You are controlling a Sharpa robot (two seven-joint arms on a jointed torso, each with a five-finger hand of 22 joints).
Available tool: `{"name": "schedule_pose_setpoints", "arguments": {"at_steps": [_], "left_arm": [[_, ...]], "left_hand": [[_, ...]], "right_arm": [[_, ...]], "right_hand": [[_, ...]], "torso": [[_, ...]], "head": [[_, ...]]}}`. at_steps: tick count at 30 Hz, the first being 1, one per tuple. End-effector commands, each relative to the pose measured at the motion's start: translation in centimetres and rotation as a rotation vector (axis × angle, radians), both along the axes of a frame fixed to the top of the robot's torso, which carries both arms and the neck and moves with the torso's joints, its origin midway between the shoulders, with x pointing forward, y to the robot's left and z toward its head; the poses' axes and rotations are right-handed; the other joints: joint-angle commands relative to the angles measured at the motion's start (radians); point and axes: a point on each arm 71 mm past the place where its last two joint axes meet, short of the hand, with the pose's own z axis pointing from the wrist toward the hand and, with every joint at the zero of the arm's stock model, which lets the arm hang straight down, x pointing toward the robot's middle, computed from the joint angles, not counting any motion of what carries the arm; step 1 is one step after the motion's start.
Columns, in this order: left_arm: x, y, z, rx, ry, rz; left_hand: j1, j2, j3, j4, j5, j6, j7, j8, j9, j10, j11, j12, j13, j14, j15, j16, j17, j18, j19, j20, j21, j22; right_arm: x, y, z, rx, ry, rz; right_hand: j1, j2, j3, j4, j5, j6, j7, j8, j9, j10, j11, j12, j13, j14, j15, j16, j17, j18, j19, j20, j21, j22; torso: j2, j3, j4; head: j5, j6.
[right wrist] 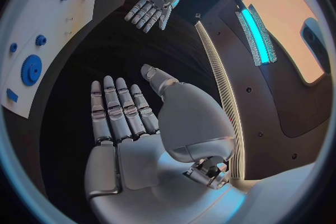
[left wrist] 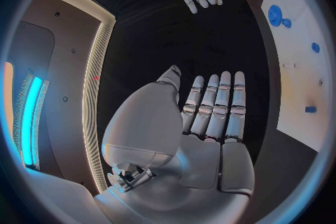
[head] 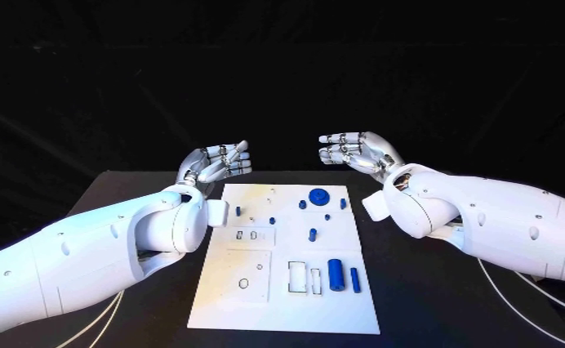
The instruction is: Assemble the parts on the task board
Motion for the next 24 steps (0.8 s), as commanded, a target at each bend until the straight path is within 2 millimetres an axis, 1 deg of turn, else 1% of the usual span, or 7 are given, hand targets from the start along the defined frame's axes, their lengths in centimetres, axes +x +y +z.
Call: {"name": "schedule_pose_setpoints", "arguments": {"at_steps": [1,8,12,15,17,20,24], "left_arm": [[-0.1,0.0,0.4,-0.035,-0.009,-0.015],[-0.7,0.1,1.4,-0.048,-0.015,-0.064],[-1.3,0.1,2.2,-0.047,-0.040,-0.096],[-1.8,0.0,3.0,-0.044,-0.060,-0.116],[-2.1,0.0,3.4,-0.044,-0.067,-0.126],[-2.6,0.0,4.0,-0.045,-0.073,-0.136],[-3.2,0.0,4.7,-0.053,-0.073,-0.149]], "left_hand": [[0.014,-0.002,0.007,-0.002,0.005,0.033,0.007,0.002,-0.006,0.042,-0.011,0.001,-0.004,0.039,-0.011,0.002,0.004,0.022,0.022,-0.001,0.019,0.007],[0.047,-0.015,0.013,-0.016,0.004,0.089,-0.008,-0.009,-0.016,0.124,-0.032,-0.010,-0.007,0.122,-0.035,0.004,0.020,0.034,0.059,-0.007,0.063,0.024],[0.047,-0.036,0.005,-0.016,0.005,0.111,-0.013,-0.015,-0.018,0.155,-0.040,-0.020,-0.007,0.169,-0.047,0.010,0.034,0.037,0.085,-0.017,0.092,0.037],[0.043,-0.047,-0.002,-0.014,0.005,0.119,-0.015,-0.020,-0.019,0.165,-0.042,-0.027,-0.007,0.184,-0.051,0.009,0.040,0.037,0.094,-0.023,0.104,0.042],[0.043,-0.049,-0.003,-0.013,0.005,0.122,-0.015,-0.022,-0.019,0.169,-0.043,-0.030,-0.008,0.189,-0.052,0.008,0.042,0.037,0.098,-0.026,0.109,0.044],[0.044,-0.048,-0.003,-0.013,0.005,0.125,-0.015,-0.023,-0.019,0.172,-0.044,-0.033,-0.008,0.194,-0.053,0.008,0.045,0.037,0.101,-0.028,0.114,0.046],[0.044,-0.049,-0.004,-0.012,0.005,0.127,-0.015,-0.025,-0.019,0.174,-0.044,-0.035,-0.008,0.198,-0.054,0.007,0.046,0.037,0.104,-0.029,0.118,0.048]], "right_arm": [[0.0,0.2,0.8,-0.105,-0.102,0.053],[0.5,0.1,1.4,-0.267,-0.135,0.112],[0.8,0.3,2.0,-0.428,-0.196,0.141],[0.9,0.5,2.5,-0.540,-0.255,0.147],[1.0,0.8,2.8,-0.611,-0.289,0.149],[1.1,1.3,3.0,-0.719,-0.331,0.152],[1.2,2.1,3.3,-0.874,-0.381,0.153]], "right_hand": [[0.012,-0.028,0.087,-0.021,0.000,0.212,0.060,0.006,0.004,0.184,-0.039,-0.004,0.002,0.217,-0.047,0.019,0.004,0.046,0.172,-0.016,0.087,0.028],[0.003,-0.064,0.124,-0.019,-0.014,0.279,0.031,0.001,0.006,0.292,-0.073,-0.015,0.006,0.357,-0.092,0.035,0.013,0.047,0.268,-0.057,0.146,0.048],[0.012,-0.086,0.104,-0.025,0.010,0.321,0.007,0.011,0.010,0.373,-0.103,-0.005,0.012,0.460,-0.129,0.067,0.036,0.047,0.348,-0.096,0.210,0.078],[0.029,-0.097,0.072,-0.034,0.023,0.357,-0.012,0.019,0.014,0.412,-0.124,-0.007,0.015,0.555,-0.164,0.106,0.068,0.045,0.430,-0.136,0.297,0.125],[0.031,-0.101,0.052,-0.034,0.028,0.375,-0.023,0.021,0.017,0.436,-0.136,-0.008,0.019,0.595,-0.178,0.123,0.088,0.044,0.462,-0.153,0.345,0.153],[0.024,-0.111,0.028,-0.027,0.033,0.387,-0.030,0.018,0.018,0.449,-0.147,-0.018,0.022,0.669,-0.196,0.166,0.127,0.044,0.499,-0.173,0.404,0.189],[0.016,-0.131,0.011,-0.017,0.034,0.394,-0.033,0.006,0.019,0.426,-0.152,-0.040,0.024,0.710,-0.206,0.267,0.208,0.043,0.537,-0.190,0.478,0.237]], "torso": [[0.012,0.0001,0.0026],[0.033,-0.0024,0.0061],[0.049,-0.0039,0.0091],[0.061,-0.0056,0.0150],[0.071,-0.0071,0.0184],[0.085,-0.0101,0.0225],[0.103,-0.0149,0.0290]], "head": [[-0.001,-0.002],[-0.010,-0.006],[-0.012,-0.007],[-0.017,-0.011],[-0.018,-0.009],[-0.021,-0.006],[-0.027,-0.004]]}}
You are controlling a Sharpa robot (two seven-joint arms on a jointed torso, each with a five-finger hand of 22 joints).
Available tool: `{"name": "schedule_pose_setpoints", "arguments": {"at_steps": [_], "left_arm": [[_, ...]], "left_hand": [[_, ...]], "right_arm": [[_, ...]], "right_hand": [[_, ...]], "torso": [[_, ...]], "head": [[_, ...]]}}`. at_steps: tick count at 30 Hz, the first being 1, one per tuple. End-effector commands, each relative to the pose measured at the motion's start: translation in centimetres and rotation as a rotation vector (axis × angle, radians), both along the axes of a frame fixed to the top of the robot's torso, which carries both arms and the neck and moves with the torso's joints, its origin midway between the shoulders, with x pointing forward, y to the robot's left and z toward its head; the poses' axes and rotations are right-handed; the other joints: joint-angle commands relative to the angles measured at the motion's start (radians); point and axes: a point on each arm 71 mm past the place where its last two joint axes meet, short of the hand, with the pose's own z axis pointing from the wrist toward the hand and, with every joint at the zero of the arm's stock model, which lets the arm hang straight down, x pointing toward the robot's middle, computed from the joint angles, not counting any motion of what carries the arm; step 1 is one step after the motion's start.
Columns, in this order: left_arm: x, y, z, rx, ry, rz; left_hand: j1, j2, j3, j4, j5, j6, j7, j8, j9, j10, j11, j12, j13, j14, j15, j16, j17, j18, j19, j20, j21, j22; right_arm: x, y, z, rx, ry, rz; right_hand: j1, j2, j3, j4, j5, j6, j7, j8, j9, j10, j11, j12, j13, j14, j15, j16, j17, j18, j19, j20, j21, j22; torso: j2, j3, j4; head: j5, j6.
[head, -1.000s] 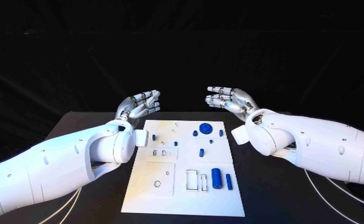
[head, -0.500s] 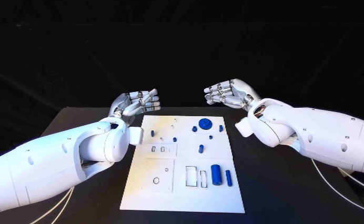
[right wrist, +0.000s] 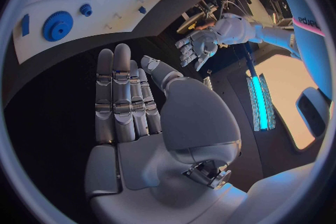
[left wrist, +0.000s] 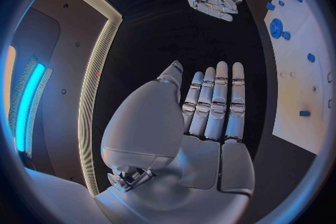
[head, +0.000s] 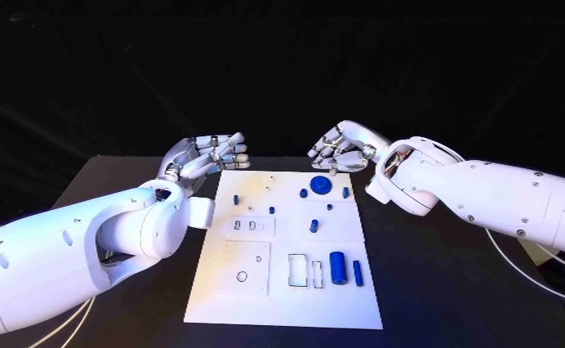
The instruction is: Assemble the parts on the task board
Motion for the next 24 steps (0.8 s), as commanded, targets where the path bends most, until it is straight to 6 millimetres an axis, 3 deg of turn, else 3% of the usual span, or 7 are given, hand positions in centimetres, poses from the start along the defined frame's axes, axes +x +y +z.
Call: {"name": "schedule_pose_setpoints", "arguments": {"at_steps": [1,5,8,11,17,20,24], "left_arm": [[-0.5,-0.4,0.6,-0.012,-0.014,-0.041],[-1.1,-0.6,1.2,-0.027,-0.006,-0.060],[-1.4,-0.8,1.5,-0.032,-0.002,-0.071],[-1.6,-0.8,1.7,-0.034,-0.001,-0.077],[-1.8,-1.0,2.1,-0.037,-0.001,-0.088],[-1.9,-1.1,2.3,-0.039,-0.001,-0.095],[-1.9,-1.2,2.4,-0.041,-0.003,-0.101]], "left_hand": [[0.001,-0.009,-0.009,0.001,0.004,0.010,0.000,-0.008,-0.001,0.007,0.000,-0.005,-0.001,0.010,0.001,-0.001,0.002,0.005,0.006,-0.002,0.007,0.002],[-0.011,-0.023,-0.023,0.007,0.003,0.013,0.001,-0.013,-0.001,0.010,0.000,-0.012,-0.001,0.014,0.002,-0.006,0.006,0.004,0.008,-0.005,0.015,0.006],[-0.022,-0.037,-0.036,0.010,0.004,0.015,0.002,-0.018,-0.001,0.013,0.002,-0.019,-0.001,0.013,0.003,-0.014,0.009,0.003,0.003,-0.005,0.020,0.008],[-0.025,-0.043,-0.040,0.010,0.004,0.015,0.002,-0.020,-0.001,0.014,0.002,-0.022,-0.001,0.012,0.004,-0.017,0.010,0.002,0.000,-0.005,0.020,0.008],[-0.025,-0.046,-0.042,0.010,0.004,0.016,0.002,-0.021,-0.001,0.015,0.002,-0.023,-0.001,0.011,0.004,-0.019,0.010,0.002,-0.002,-0.004,0.021,0.008],[-0.022,-0.043,-0.040,0.008,0.006,0.016,0.003,-0.022,-0.001,0.016,0.002,-0.025,-0.001,0.011,0.004,-0.021,0.011,0.002,-0.004,-0.004,0.022,0.009],[-0.019,-0.040,-0.039,0.006,0.007,0.014,0.007,-0.027,-0.002,0.014,0.005,-0.030,-0.001,0.005,0.007,-0.028,0.012,0.001,-0.008,-0.004,0.024,0.010]], "right_arm": [[0.1,0.6,-0.2,-0.282,-0.100,-0.010],[0.2,1.3,0.0,-0.393,-0.156,-0.011],[0.3,2.0,0.0,-0.440,-0.179,-0.003],[0.4,2.4,-0.1,-0.472,-0.187,0.005],[0.6,3.1,-0.5,-0.541,-0.192,0.017],[0.6,3.2,-0.8,-0.560,-0.186,0.025],[0.7,3.4,-1.2,-0.577,-0.175,0.036]], "right_hand": [[0.002,-0.009,-0.006,0.005,-0.001,0.014,-0.004,-0.011,0.002,-0.014,-0.001,-0.004,0.003,0.044,-0.007,0.082,0.061,0.011,0.019,-0.006,0.044,0.030],[-0.001,-0.025,-0.004,0.022,0.006,0.021,-0.006,-0.023,0.004,-0.016,-0.004,-0.003,0.014,0.044,-0.011,0.222,0.165,0.010,0.032,-0.012,0.116,0.090],[-0.014,-0.045,-0.008,0.041,0.025,0.017,-0.007,-0.035,0.004,-0.054,0.001,-0.006,0.016,0.037,-0.008,0.356,0.286,-0.016,0.102,-0.010,0.264,0.281],[-0.016,-0.055,-0.016,0.052,0.039,0.013,-0.008,-0.040,0.005,-0.090,0.005,-0.004,0.015,0.028,-0.004,0.409,0.340,-0.030,0.149,-0.009,0.349,0.392],[0.005,-0.054,-0.030,0.081,0.038,0.007,-0.010,-0.048,0.009,-0.119,0.009,0.000,0.030,0.053,-0.002,0.787,0.731,-0.084,0.290,-0.005,0.609,0.757],[0.016,-0.057,-0.037,0.090,0.039,0.002,-0.013,-0.050,0.010,-0.125,0.008,-0.001,0.036,0.050,0.002,0.876,0.822,-0.096,0.316,-0.002,0.666,0.842],[0.024,-0.059,-0.039,0.094,0.030,-0.001,-0.010,-0.050,0.010,-0.128,0.011,-0.002,0.039,0.047,0.001,0.912,0.857,-0.101,0.324,0.000,0.688,0.874]], "torso": [[0.026,-0.0060,0.0095],[0.044,-0.0110,0.0162],[0.054,-0.0129,0.0196],[0.060,-0.0137,0.0215],[0.072,-0.0170,0.0278],[0.077,-0.0166,0.0300],[0.082,-0.0153,0.0311]], "head": [[-0.006,0.003],[-0.010,0.007],[-0.010,0.009],[-0.011,0.008],[-0.015,0.007],[-0.018,0.004],[-0.018,0.003]]}}
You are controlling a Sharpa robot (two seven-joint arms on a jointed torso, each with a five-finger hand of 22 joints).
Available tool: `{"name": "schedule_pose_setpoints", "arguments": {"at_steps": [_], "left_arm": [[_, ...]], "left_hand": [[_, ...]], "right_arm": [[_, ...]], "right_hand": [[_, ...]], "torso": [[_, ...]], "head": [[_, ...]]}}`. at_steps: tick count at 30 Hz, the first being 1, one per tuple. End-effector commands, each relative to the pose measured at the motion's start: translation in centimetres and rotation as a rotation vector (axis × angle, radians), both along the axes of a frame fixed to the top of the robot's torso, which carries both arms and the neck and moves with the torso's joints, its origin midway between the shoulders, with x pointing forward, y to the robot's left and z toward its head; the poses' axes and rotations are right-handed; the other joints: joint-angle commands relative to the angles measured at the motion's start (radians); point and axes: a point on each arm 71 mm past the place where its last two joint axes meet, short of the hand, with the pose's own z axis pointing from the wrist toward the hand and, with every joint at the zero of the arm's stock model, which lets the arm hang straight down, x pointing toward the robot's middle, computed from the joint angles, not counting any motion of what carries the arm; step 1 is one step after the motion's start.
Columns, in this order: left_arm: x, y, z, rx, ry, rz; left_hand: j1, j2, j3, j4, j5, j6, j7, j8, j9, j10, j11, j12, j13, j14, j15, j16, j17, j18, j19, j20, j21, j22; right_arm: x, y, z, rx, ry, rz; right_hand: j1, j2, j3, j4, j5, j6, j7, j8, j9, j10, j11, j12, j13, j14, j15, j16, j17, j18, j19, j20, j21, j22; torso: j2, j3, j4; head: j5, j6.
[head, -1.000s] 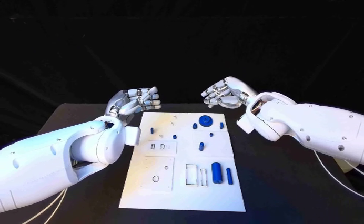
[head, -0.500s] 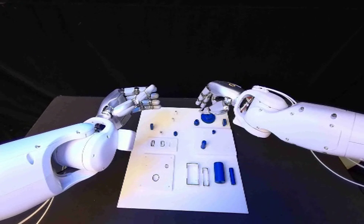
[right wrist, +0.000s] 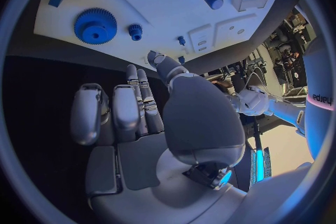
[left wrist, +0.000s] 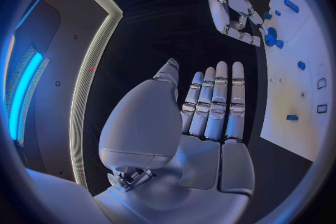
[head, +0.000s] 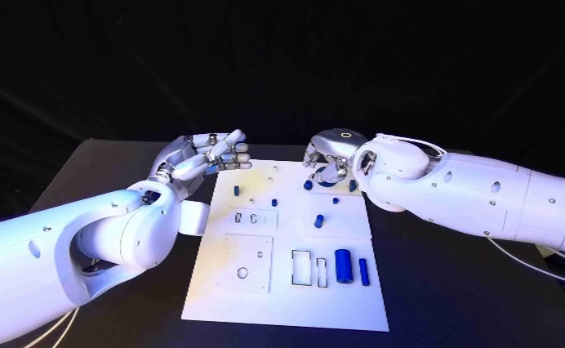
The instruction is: Assemble the parts on the task board
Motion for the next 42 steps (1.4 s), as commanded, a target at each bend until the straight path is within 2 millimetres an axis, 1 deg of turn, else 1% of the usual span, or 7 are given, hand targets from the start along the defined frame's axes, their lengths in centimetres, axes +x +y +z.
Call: {"name": "schedule_pose_setpoints", "arguments": {"at_steps": [1,9,11,26,33,38,42], "left_arm": [[-0.1,-0.3,0.3,-0.016,0.000,-0.030],[-0.1,-0.2,0.3,-0.013,0.000,-0.027],[-0.1,-0.1,0.4,-0.013,0.000,-0.025],[-0.1,0.0,0.4,-0.009,0.005,-0.023],[-0.1,0.0,0.5,-0.010,0.006,-0.027],[0.0,-0.1,0.4,-0.010,0.010,-0.028],[0.1,0.0,0.4,-0.010,0.012,-0.025]], "left_hand": [[0.004,-0.004,-0.002,-0.004,0.007,0.004,0.003,-0.003,-0.001,0.003,0.002,-0.006,-0.001,-0.001,0.005,-0.005,0.001,0.002,-0.010,0.001,0.005,0.001],[0.005,-0.002,-0.001,-0.004,0.007,0.004,0.004,-0.005,-0.001,0.003,0.003,-0.008,-0.001,-0.003,0.006,-0.008,0.001,0.001,-0.012,0.001,0.006,0.002],[0.005,-0.001,-0.001,-0.004,0.007,0.004,0.004,-0.005,-0.001,0.003,0.003,-0.009,-0.001,-0.005,0.007,-0.010,0.001,0.001,-0.013,0.002,0.006,0.002],[0.006,0.001,0.000,-0.005,0.007,0.001,0.009,-0.009,-0.001,0.000,0.006,-0.013,-0.002,-0.008,0.009,-0.014,0.002,0.001,-0.017,0.003,0.007,0.003],[0.006,0.001,0.000,-0.005,0.007,0.001,0.009,-0.009,-0.001,0.000,0.006,-0.013,-0.002,-0.008,0.009,-0.014,0.002,0.001,-0.017,0.003,0.007,0.003],[0.007,0.004,0.001,-0.006,0.008,0.000,0.010,-0.011,-0.001,-0.002,0.007,-0.016,-0.002,-0.009,0.010,-0.017,0.003,0.001,-0.019,0.003,0.008,0.003],[0.009,0.006,0.003,-0.007,0.008,-0.001,0.012,-0.013,-0.001,-0.003,0.008,-0.018,-0.002,-0.011,0.011,-0.019,0.003,0.001,-0.022,0.004,0.009,0.003]], "right_arm": [[0.0,0.1,-0.7,-0.089,0.014,0.005],[-0.1,0.0,-1.4,-0.108,0.037,0.005],[0.0,0.0,-1.6,-0.108,0.039,0.004],[0.0,0.0,-1.7,-0.097,0.026,0.003],[0.1,0.0,-1.8,-0.098,0.027,0.001],[0.2,-0.1,-1.9,-0.098,0.027,-0.004],[0.4,-0.2,-1.9,-0.101,0.024,-0.010]], "right_hand": [[0.014,-0.002,-0.001,0.005,-0.006,-0.006,0.001,-0.006,0.001,-0.008,-0.002,0.001,0.002,0.043,0.006,0.015,0.014,-0.015,0.009,0.002,0.008,0.012],[0.012,-0.006,-0.011,0.014,-0.009,-0.010,0.002,-0.007,0.001,-0.011,-0.001,0.001,0.005,0.043,0.007,0.043,0.042,-0.018,0.014,0.004,0.022,0.033],[0.012,-0.005,-0.011,0.016,-0.009,-0.010,0.002,-0.006,0.001,-0.012,-0.001,0.001,0.006,0.042,0.007,0.046,0.046,-0.018,0.016,0.004,0.025,0.038],[0.025,0.008,-0.002,0.023,0.002,-0.004,0.004,-0.003,0.004,0.000,-0.001,0.005,0.011,0.043,0.008,0.080,0.080,-0.026,0.032,0.006,0.052,0.082],[0.028,0.015,0.009,0.028,0.002,-0.003,0.005,-0.003,0.004,0.003,0.000,0.004,0.012,0.042,0.009,0.086,0.083,-0.027,0.033,0.007,0.057,0.090],[0.037,0.021,0.024,0.028,0.005,0.001,0.006,-0.002,0.005,0.006,0.000,0.003,0.012,0.040,0.009,0.089,0.084,-0.026,0.031,0.008,0.058,0.092],[0.040,0.022,0.033,0.029,0.005,0.002,0.007,-0.001,0.006,0.010,0.000,0.004,0.012,0.039,0.009,0.092,0.086,-0.027,0.032,0.008,0.060,0.095]], "torso": [[0.009,0.0008,0.0035],[0.013,0.0028,0.0100],[0.016,0.0015,0.0101],[0.028,-0.0015,0.0177],[0.033,-0.0020,0.0198],[0.037,-0.0026,0.0212],[0.039,-0.0029,0.0223]], "head": [[-0.002,-0.001],[-0.007,-0.002],[-0.007,-0.001],[-0.014,0.000],[-0.015,0.000],[-0.016,0.005],[-0.018,0.003]]}}
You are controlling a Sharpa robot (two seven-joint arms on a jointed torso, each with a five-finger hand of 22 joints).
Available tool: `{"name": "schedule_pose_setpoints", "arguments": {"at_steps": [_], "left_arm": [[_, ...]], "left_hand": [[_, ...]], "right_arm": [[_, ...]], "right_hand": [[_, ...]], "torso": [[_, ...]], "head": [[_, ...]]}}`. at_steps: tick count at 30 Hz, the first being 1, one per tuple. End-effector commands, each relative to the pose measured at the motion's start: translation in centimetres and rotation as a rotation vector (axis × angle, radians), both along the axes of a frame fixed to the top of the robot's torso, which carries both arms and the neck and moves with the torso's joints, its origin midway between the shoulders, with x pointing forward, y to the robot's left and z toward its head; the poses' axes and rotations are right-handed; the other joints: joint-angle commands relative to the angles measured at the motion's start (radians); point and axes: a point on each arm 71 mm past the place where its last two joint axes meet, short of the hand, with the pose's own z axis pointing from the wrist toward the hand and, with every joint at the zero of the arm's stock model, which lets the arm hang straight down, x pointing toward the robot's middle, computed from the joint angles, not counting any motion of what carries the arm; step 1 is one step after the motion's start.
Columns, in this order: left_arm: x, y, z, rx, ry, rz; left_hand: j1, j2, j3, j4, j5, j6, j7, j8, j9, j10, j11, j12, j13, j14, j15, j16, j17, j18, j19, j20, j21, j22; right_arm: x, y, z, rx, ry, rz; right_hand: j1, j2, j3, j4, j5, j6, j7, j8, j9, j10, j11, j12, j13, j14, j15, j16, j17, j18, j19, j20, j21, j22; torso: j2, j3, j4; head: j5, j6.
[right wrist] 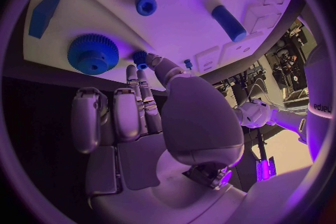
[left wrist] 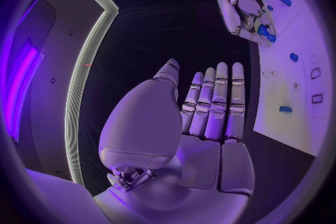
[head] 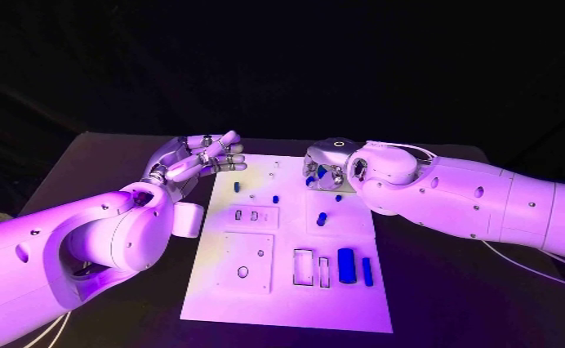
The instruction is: Assemble the parts on the task board
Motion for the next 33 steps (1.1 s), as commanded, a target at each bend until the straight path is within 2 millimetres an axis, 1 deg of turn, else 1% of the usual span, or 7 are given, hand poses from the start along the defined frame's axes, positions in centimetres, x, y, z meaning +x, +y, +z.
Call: {"name": "schedule_pose_setpoints", "arguments": {"at_steps": [1,3,16,20,22,27,33], "left_arm": [[0.01,-0.21,0.15,-0.012,-0.001,-0.019],[0.02,-0.20,0.14,-0.012,0.000,-0.019],[0.05,-0.15,0.09,-0.010,0.006,-0.019],[0.06,-0.13,0.07,-0.010,0.007,-0.018],[0.07,-0.10,0.06,-0.009,0.008,-0.018],[0.08,-0.04,0.05,-0.008,0.010,-0.016],[0.10,0.00,0.03,-0.007,0.011,-0.015]], "left_hand": [[0.009,0.006,0.000,-0.004,0.004,0.002,0.008,-0.005,-0.001,0.001,0.005,-0.004,-0.001,-0.004,0.004,-0.004,0.001,0.001,-0.005,-0.001,0.005,0.001],[0.009,0.006,0.000,-0.004,0.004,0.002,0.008,-0.005,-0.001,0.001,0.005,-0.004,-0.001,-0.004,0.004,-0.004,0.001,0.001,-0.005,-0.001,0.005,0.001],[0.011,0.008,0.001,-0.006,0.005,0.002,0.009,-0.006,-0.001,0.001,0.005,-0.005,-0.001,-0.004,0.004,-0.005,0.002,0.000,-0.008,0.000,0.006,0.001],[0.011,0.008,0.002,-0.006,0.005,0.002,0.009,-0.006,-0.001,0.001,0.005,-0.005,-0.001,-0.004,0.004,-0.005,0.002,0.000,-0.008,0.000,0.006,0.001],[0.012,0.009,0.002,-0.007,0.005,0.002,0.009,-0.006,-0.001,0.001,0.006,-0.006,-0.001,-0.004,0.005,-0.006,0.003,0.001,-0.008,0.000,0.006,0.002],[0.012,0.009,0.002,-0.007,0.005,0.002,0.009,-0.006,-0.001,0.001,0.006,-0.006,-0.001,-0.004,0.005,-0.006,0.003,0.001,-0.008,0.000,0.006,0.002],[0.015,0.012,0.005,-0.009,0.005,0.002,0.009,-0.007,-0.001,0.000,0.006,-0.007,-0.001,-0.004,0.005,-0.007,0.003,0.001,-0.010,0.001,0.007,0.002]], "right_arm": [[0.05,-0.06,-0.06,-0.017,-0.009,-0.001],[0.06,-0.09,-0.08,-0.020,-0.009,-0.002],[-0.05,-0.04,-0.11,-0.032,-0.008,-0.003],[-0.10,-0.01,-0.07,-0.028,-0.011,0.000],[-0.15,0.03,0.00,-0.021,-0.017,0.002],[-0.28,0.11,0.31,0.007,-0.046,0.004],[-0.51,0.23,0.69,0.040,-0.076,0.005]], "right_hand": [[0.012,0.001,0.014,0.000,0.005,0.006,0.004,-0.001,0.002,0.012,0.000,0.004,0.002,0.039,0.009,0.008,0.002,-0.012,0.004,0.001,0.007,0.004],[0.013,0.000,0.020,0.000,0.005,0.007,0.004,-0.001,0.002,0.016,-0.001,0.005,0.002,0.038,0.009,0.010,0.004,-0.013,0.004,0.001,0.009,0.008],[0.018,-0.005,0.051,0.003,0.004,0.025,0.002,0.006,0.008,0.056,-0.008,0.013,0.008,0.039,0.004,0.026,0.017,-0.018,0.018,-0.002,0.029,0.041],[0.031,0.000,0.069,-0.002,0.001,0.048,-0.007,0.016,0.016,0.085,-0.017,0.022,0.013,0.040,-0.003,0.035,0.026,-0.022,0.029,-0.007,0.041,0.063],[0.047,0.008,0.086,-0.010,-0.013,0.066,-0.013,0.025,0.023,0.106,-0.024,0.026,0.016,0.041,-0.009,0.040,0.031,-0.025,0.038,-0.012,0.051,0.080],[0.055,0.010,0.100,-0.016,-0.020,0.076,-0.016,0.029,0.030,0.120,-0.029,0.026,0.019,0.041,-0.013,0.044,0.033,-0.030,0.051,-0.017,0.065,0.104],[0.059,0.009,0.110,-0.022,-0.013,0.083,-0.018,0.032,0.036,0.128,-0.031,0.024,0.021,0.041,-0.015,0.048,0.037,-0.034,0.060,-0.019,0.074,0.120]], "torso": [[0.004,-0.0001,0.0018],[0.004,0.0005,0.0022],[0.009,-0.0008,0.0049],[0.010,-0.0006,0.0055],[0.012,-0.0009,0.0054],[0.013,-0.0011,0.0065],[0.013,-0.0018,0.0080]], "head": [[-0.001,-0.001],[-0.002,-0.001],[-0.004,-0.002],[-0.004,-0.003],[-0.005,-0.002],[-0.006,-0.001],[-0.007,0.000]]}}
